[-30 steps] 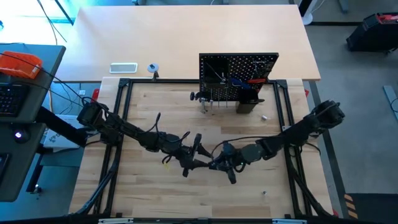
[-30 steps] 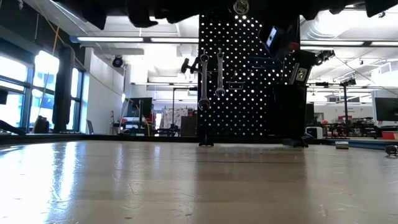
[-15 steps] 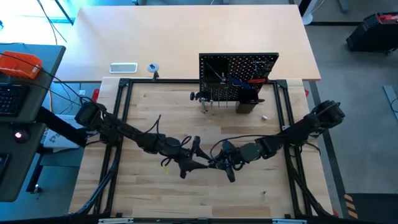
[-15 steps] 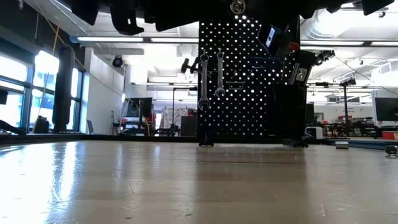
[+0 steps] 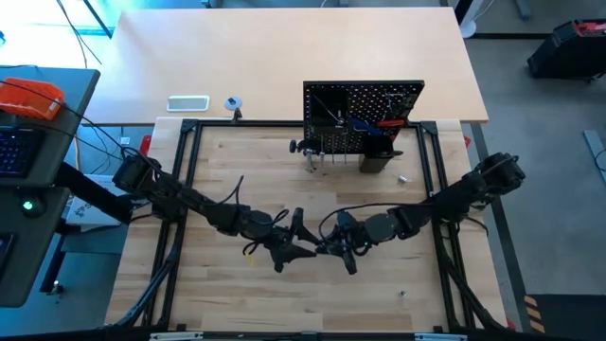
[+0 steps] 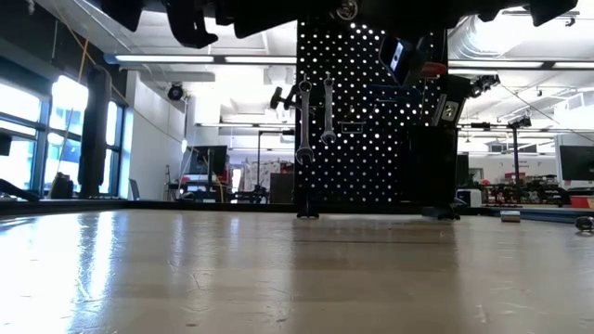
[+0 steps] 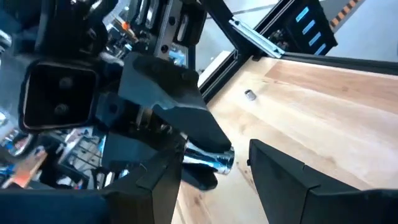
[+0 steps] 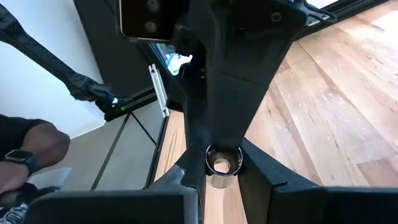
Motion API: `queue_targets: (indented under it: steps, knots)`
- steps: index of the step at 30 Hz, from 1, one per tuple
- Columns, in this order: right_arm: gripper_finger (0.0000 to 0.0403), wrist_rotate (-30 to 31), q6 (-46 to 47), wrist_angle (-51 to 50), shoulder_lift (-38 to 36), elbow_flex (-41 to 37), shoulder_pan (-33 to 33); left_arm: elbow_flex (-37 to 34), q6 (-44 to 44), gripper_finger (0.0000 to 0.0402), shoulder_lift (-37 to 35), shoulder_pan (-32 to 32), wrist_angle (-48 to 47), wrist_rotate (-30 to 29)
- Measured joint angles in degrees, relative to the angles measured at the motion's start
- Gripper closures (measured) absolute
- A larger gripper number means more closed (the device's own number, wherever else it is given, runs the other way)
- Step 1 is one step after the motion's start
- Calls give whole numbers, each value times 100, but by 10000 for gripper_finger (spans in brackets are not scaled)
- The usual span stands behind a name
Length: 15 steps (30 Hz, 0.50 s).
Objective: Hang tools onto peg board
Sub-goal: Hang the silver socket onto the pegboard
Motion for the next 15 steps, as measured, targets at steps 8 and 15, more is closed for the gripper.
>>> queue_targets:
  steps: [8,15]
  knots:
    - [350,-70,24,182,0,0,-92,13,294,222,1,-20,15,-155]
    - [350,-59,24,285,0,-7,-136,13,521,222,1,-34,78,-618]
